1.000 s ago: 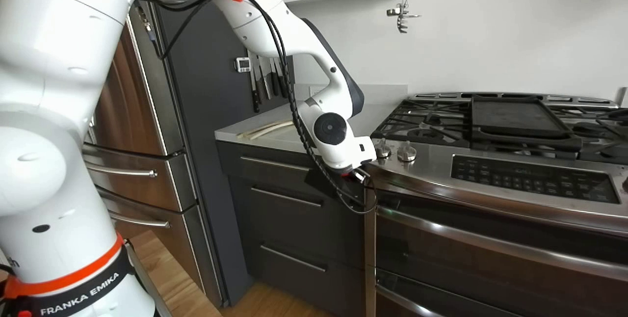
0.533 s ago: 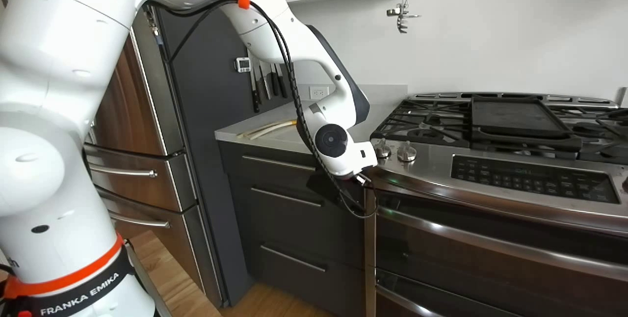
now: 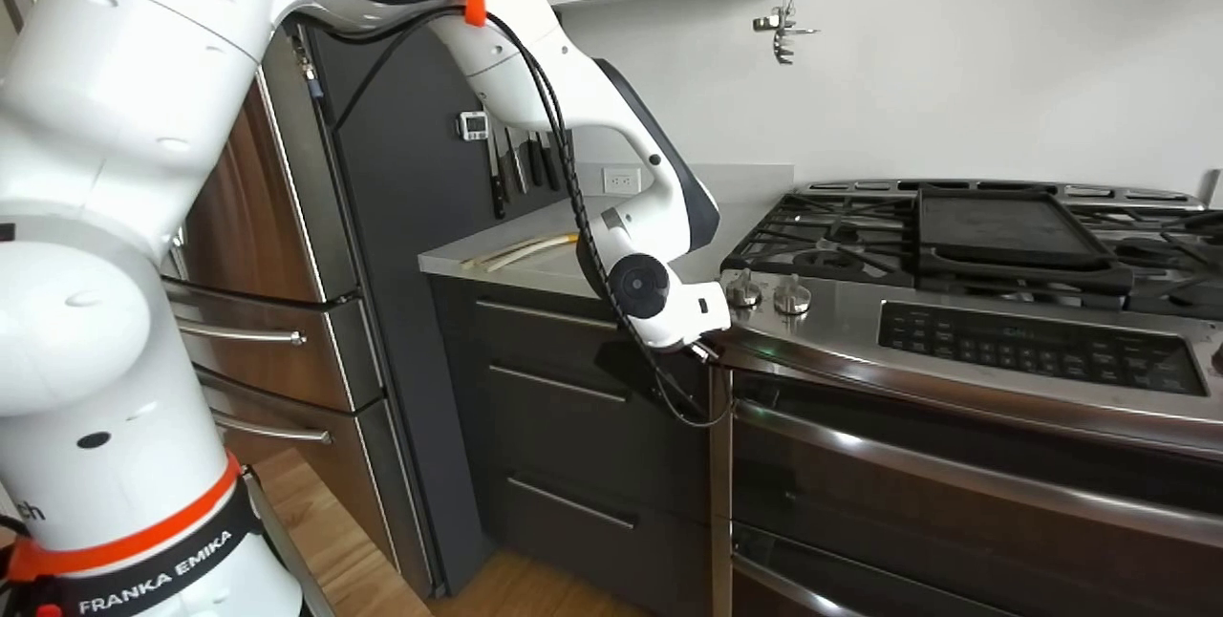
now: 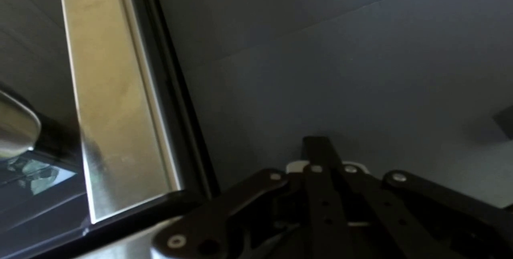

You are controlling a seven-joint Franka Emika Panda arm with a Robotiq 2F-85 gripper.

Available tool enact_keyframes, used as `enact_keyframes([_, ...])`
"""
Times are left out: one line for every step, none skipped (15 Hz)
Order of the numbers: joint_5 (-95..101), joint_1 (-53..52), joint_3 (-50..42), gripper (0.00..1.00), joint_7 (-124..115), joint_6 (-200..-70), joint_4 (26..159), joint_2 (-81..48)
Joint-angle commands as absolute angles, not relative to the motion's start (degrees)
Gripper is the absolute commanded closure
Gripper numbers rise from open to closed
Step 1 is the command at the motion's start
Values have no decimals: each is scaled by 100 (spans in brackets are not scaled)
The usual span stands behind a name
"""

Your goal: Close the open drawer

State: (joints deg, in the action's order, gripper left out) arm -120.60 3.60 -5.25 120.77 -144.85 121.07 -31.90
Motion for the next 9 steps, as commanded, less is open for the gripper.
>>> enact_keyframes([-12540,60,-687,100,12140,-14271,11617,-3546])
enact_keyframes([-12625,13,-710,100,12138,-14288,11587,-3572])
enact_keyframes([-12660,-29,-727,100,12099,-14311,11580,-3584])
enact_keyframes([-12655,-71,-746,100,12090,-14349,11582,-3595])
enact_keyframes([-12532,-119,-751,100,12017,-14420,11613,-3593])
enact_keyframes([-12402,-168,-777,100,12047,-14488,11728,-3508])
enact_keyframes([-12214,-199,-791,100,11939,-14585,11859,-3415])
enact_keyframes([-11996,-218,-807,100,11819,-14684,12003,-3303])
enact_keyframes([-11597,-200,-791,100,11546,-14724,12250,-3106])
